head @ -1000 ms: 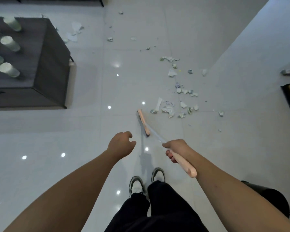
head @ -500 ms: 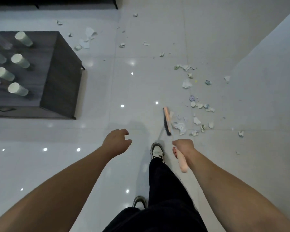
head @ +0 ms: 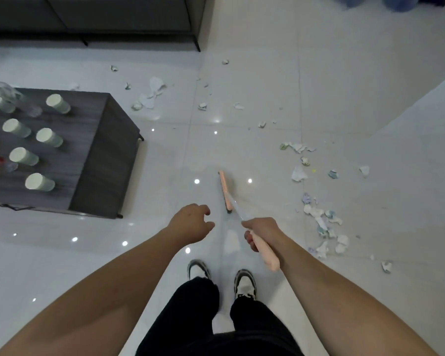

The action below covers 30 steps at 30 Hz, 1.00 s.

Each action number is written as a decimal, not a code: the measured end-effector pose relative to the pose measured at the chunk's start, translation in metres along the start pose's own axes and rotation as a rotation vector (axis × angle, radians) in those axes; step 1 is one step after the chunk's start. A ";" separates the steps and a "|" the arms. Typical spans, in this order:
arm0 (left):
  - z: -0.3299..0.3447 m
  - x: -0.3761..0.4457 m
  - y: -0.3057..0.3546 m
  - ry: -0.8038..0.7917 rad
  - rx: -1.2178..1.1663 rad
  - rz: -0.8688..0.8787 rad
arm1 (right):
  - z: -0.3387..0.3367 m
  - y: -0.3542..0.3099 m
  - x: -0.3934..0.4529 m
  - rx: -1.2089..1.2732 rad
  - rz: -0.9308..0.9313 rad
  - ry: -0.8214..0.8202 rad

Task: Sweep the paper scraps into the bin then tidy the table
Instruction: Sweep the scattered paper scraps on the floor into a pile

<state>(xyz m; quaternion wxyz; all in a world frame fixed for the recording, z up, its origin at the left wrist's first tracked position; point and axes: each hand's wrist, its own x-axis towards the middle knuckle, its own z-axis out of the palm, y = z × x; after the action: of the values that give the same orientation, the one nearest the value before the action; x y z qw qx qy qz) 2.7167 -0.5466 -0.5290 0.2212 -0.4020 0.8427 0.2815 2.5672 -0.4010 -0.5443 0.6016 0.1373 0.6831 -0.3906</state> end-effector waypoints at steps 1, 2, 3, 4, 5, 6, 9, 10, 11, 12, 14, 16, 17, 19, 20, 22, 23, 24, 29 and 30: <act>-0.012 0.010 -0.007 0.003 -0.004 -0.011 | 0.014 -0.016 0.004 -0.031 0.007 -0.021; -0.023 0.021 -0.015 0.007 -0.009 -0.026 | 0.027 -0.031 0.008 -0.062 0.012 -0.041; -0.035 0.033 -0.024 0.012 -0.015 -0.044 | 0.041 -0.047 0.013 -0.092 0.014 -0.060; -0.047 0.047 -0.034 0.014 -0.019 -0.061 | 0.053 -0.063 0.018 -0.118 0.009 -0.074; -0.059 0.063 -0.043 0.012 -0.025 -0.077 | 0.067 -0.079 0.025 -0.139 -0.001 -0.084; -0.071 0.080 -0.053 0.011 -0.034 -0.091 | 0.080 -0.097 0.032 -0.156 -0.013 -0.093; -0.114 0.135 -0.080 0.025 -0.079 -0.099 | 0.121 -0.157 0.056 -0.196 -0.025 -0.105; -0.130 0.153 -0.089 0.036 -0.094 -0.094 | 0.135 -0.179 0.065 -0.205 -0.025 -0.106; -0.147 0.171 -0.099 0.043 -0.107 -0.092 | 0.151 -0.201 0.073 -0.211 -0.030 -0.103; -0.165 0.186 -0.109 0.042 -0.119 -0.094 | 0.166 -0.223 0.080 -0.219 -0.038 -0.092; -0.201 0.212 -0.130 0.031 -0.136 -0.105 | 0.197 -0.265 0.092 -0.246 -0.049 -0.056; -0.241 0.239 -0.153 0.030 -0.149 -0.125 | 0.227 -0.305 0.103 -0.259 -0.058 -0.034; -0.262 0.252 -0.166 0.040 -0.163 -0.140 | 0.240 -0.323 0.109 -0.255 -0.067 -0.028; -0.301 0.276 -0.189 0.071 -0.218 -0.187 | 0.263 -0.355 0.118 -0.262 -0.083 -0.016; -0.318 0.288 -0.199 0.090 -0.259 -0.217 | 0.274 -0.370 0.122 -0.278 -0.086 -0.011; -0.349 0.309 -0.214 0.129 -0.326 -0.271 | 0.292 -0.404 0.130 -0.305 -0.090 -0.021; -0.363 0.319 -0.221 0.140 -0.347 -0.287 | 0.302 -0.422 0.136 -0.314 -0.093 -0.029; -0.375 0.330 -0.228 0.148 -0.365 -0.295 | 0.313 -0.441 0.144 -0.326 -0.099 -0.033; -0.424 0.388 -0.261 0.162 -0.410 -0.345 | 0.365 -0.528 0.186 -0.411 -0.125 -0.096; -0.433 0.401 -0.267 0.159 -0.412 -0.360 | 0.375 -0.547 0.196 -0.434 -0.128 -0.110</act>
<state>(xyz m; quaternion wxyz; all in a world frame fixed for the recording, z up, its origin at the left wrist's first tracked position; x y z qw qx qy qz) 2.6354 -1.1893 -0.5265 0.1143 -0.6026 0.6974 0.3706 2.4291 -1.0779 -0.5141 0.6275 -0.0604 0.7246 -0.2786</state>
